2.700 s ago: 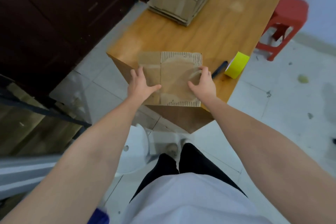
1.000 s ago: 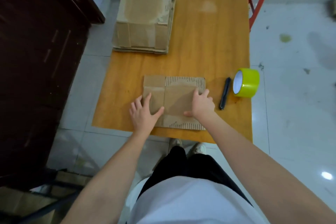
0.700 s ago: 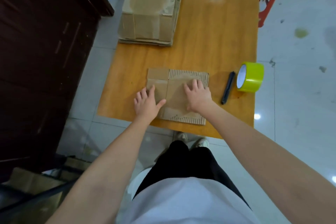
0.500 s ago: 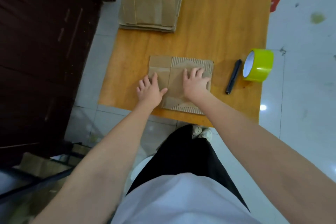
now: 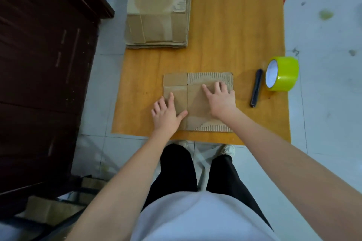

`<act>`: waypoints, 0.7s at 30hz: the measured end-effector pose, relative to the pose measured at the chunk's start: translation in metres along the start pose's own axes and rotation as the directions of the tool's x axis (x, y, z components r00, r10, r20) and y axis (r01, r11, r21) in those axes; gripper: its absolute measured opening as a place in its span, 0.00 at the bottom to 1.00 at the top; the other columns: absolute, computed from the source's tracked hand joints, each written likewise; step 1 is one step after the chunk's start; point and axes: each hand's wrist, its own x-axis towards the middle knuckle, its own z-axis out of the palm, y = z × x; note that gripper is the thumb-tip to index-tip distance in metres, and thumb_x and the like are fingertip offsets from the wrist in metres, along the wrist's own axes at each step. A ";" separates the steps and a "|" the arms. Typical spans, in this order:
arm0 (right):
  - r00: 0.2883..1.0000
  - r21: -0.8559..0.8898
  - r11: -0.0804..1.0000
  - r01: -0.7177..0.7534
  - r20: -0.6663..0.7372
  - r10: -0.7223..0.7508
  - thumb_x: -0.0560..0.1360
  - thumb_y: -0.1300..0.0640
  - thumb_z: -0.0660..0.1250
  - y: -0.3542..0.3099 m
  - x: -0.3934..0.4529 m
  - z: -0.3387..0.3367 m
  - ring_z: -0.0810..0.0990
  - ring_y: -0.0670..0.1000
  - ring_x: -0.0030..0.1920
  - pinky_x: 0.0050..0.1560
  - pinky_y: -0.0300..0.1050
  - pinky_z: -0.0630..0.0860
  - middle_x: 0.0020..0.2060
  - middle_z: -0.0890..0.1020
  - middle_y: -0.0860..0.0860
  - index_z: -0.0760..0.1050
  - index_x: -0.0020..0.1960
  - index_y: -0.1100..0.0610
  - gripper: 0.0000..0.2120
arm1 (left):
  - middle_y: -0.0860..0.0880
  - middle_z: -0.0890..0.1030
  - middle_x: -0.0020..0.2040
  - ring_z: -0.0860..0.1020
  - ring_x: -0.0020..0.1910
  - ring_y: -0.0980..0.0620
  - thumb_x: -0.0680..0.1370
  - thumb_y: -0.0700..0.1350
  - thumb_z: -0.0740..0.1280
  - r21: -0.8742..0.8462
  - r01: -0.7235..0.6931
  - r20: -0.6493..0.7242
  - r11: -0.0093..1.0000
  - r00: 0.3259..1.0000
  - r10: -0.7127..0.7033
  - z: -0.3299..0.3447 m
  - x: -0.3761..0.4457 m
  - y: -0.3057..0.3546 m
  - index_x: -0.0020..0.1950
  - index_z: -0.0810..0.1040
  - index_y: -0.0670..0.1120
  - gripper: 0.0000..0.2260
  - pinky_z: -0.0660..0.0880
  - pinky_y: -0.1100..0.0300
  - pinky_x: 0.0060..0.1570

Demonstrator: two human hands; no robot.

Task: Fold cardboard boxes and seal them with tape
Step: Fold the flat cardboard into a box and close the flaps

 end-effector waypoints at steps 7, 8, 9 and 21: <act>0.998 -0.012 0.998 -0.067 0.015 0.067 0.78 0.58 0.61 -0.007 0.001 0.002 0.41 0.58 0.77 0.72 0.55 0.56 0.76 0.43 0.59 0.34 0.77 0.47 0.41 | 0.36 0.64 0.72 0.65 0.67 0.38 0.79 0.64 0.44 0.214 -0.263 -0.079 0.941 0.955 0.285 0.008 0.000 -0.039 0.77 0.57 0.43 0.33 0.65 0.46 0.64; 0.997 -0.016 0.997 -0.079 0.021 0.080 0.78 0.59 0.62 -0.007 0.001 0.002 0.40 0.57 0.77 0.72 0.55 0.57 0.76 0.42 0.58 0.33 0.77 0.46 0.42 | 0.36 0.69 0.68 0.69 0.64 0.38 0.79 0.63 0.44 0.240 -0.294 -0.094 0.925 0.941 0.324 0.008 0.004 -0.044 0.75 0.62 0.42 0.33 0.69 0.46 0.60; 0.995 -0.015 0.996 -0.092 0.026 0.093 0.77 0.59 0.63 -0.008 0.001 0.002 0.40 0.57 0.77 0.72 0.55 0.57 0.76 0.42 0.58 0.33 0.76 0.45 0.44 | 0.36 0.73 0.65 0.73 0.60 0.38 0.78 0.62 0.45 0.266 -0.335 -0.103 0.904 0.923 0.372 0.008 0.008 -0.050 0.72 0.67 0.41 0.33 0.72 0.47 0.56; 0.989 -0.069 0.988 -0.135 0.044 0.138 0.73 0.54 0.70 -0.009 -0.003 -0.006 0.44 0.57 0.77 0.69 0.54 0.60 0.76 0.43 0.56 0.32 0.75 0.42 0.51 | 0.40 0.77 0.55 0.75 0.53 0.41 0.78 0.58 0.56 0.291 -0.567 -0.112 0.770 0.779 0.616 -0.004 0.030 -0.079 0.70 0.70 0.43 0.27 0.74 0.50 0.49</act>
